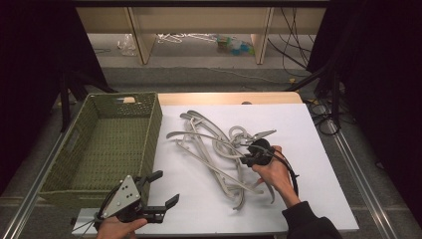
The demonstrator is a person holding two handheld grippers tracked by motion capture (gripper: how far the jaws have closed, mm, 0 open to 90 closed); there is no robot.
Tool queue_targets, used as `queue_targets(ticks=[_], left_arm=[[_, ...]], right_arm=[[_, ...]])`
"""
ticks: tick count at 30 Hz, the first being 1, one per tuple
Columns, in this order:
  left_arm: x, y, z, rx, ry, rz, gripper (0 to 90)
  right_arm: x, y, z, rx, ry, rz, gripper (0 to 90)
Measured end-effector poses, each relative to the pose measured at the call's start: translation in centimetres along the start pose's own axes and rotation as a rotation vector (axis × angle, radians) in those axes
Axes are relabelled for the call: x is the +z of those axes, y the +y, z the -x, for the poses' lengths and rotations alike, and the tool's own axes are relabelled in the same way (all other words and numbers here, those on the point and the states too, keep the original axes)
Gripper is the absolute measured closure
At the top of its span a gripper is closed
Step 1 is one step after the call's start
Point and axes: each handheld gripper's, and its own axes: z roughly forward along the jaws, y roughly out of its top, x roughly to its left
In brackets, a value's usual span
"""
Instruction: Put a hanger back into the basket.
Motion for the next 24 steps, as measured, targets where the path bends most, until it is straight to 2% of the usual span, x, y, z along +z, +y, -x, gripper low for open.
queue_targets(ticks=[1,2,3,4,5,6,7,8,9,10,12,13,14,16,17,18,19,20,21,22,23,24], left_arm=[[0.1,0.0,-0.1,0.000,0.008,-0.006,16.1],[0.1,0.0,-0.1,0.000,0.008,-0.006,16.2],[0.1,0.1,-0.2,-0.005,0.013,-0.012,16.6],[0.3,0.1,-0.3,-0.016,0.025,-0.016,16.6],[0.6,0.3,-0.7,-0.034,0.050,-0.020,16.9],[0.8,0.5,-0.8,-0.051,0.058,-0.022,18.4],[1.1,0.7,-1.0,-0.051,0.063,-0.031,20.4],[1.4,0.9,-1.0,-0.056,0.074,-0.042,22.5],[1.6,1.1,-1.0,-0.050,0.084,-0.057,22.5],[2.0,1.4,-1.0,-0.035,0.103,-0.079,22.9],[2.8,2.1,-1.0,-0.021,0.126,-0.101,23.6],[3.9,2.8,-1.1,-0.014,0.138,-0.132,24.9],[3.9,2.8,-1.1,-0.014,0.138,-0.132,24.9],[5.3,3.3,-1.0,-0.002,0.131,-0.170,25.0],[6.5,3.6,-1.1,0.017,0.109,-0.202,25.1],[6.5,3.6,-1.1,0.017,0.109,-0.202,25.1],[7.4,3.7,-1.2,0.000,0.100,-0.230,25.1],[8.1,3.9,-1.3,0.009,0.105,-0.245,25.1],[8.8,4.1,-1.4,0.023,0.098,-0.252,25.3],[9.4,4.2,-1.2,0.017,0.096,-0.262,27.0],[10.1,4.4,-1.2,0.042,0.092,-0.265,29.4],[10.6,4.5,-1.1,0.046,0.092,-0.267,31.0]], right_arm=[[-0.6,-0.2,0.1,-0.058,-0.014,0.012,81.2],[-0.6,-0.2,0.1,-0.058,-0.014,0.012,81.2],[-1.7,-0.4,0.1,-0.115,-0.004,-0.011,81.2],[-1.7,-0.4,0.1,-0.115,-0.004,-0.011,81.2],[-2.0,-0.5,0.2,-0.143,-0.002,-0.007,81.2],[-2.6,-0.8,0.1,-0.147,0.000,-0.008,81.3],[-3.0,-0.9,0.1,-0.159,-0.004,-0.010,81.3],[-3.6,-1.3,0.2,-0.201,-0.004,-0.011,81.3],[-3.6,-1.3,0.2,-0.201,-0.004,-0.011,81.3],[-4.0,-1.7,0.1,-0.244,0.006,-0.005,81.3],[-4.3,-1.8,-0.1,-0.240,0.009,-0.018,81.3],[-4.9,-2.2,-0.6,-0.279,0.004,-0.013,81.3],[-4.9,-2.2,-0.6,-0.279,0.004,-0.013,81.3],[-5.6,-2.5,-1.1,-0.308,0.003,-0.021,81.3],[-5.7,-2.6,-1.3,-0.322,-0.005,0.007,81.3],[-5.7,-2.6,-1.3,-0.322,-0.005,0.007,81.3],[-6.0,-2.7,-1.5,-0.323,-0.007,-0.004,81.3],[-6.2,-2.8,-1.8,-0.338,-0.014,0.007,81.3],[-6.6,-2.8,-1.9,-0.357,-0.015,-0.003,81.3],[-6.7,-2.9,-2.2,-0.375,-0.022,0.014,81.3],[-7.1,-2.8,-2.4,-0.386,-0.015,0.004,81.3],[-7.3,-2.9,-2.8,-0.406,-0.023,0.016,81.3]])
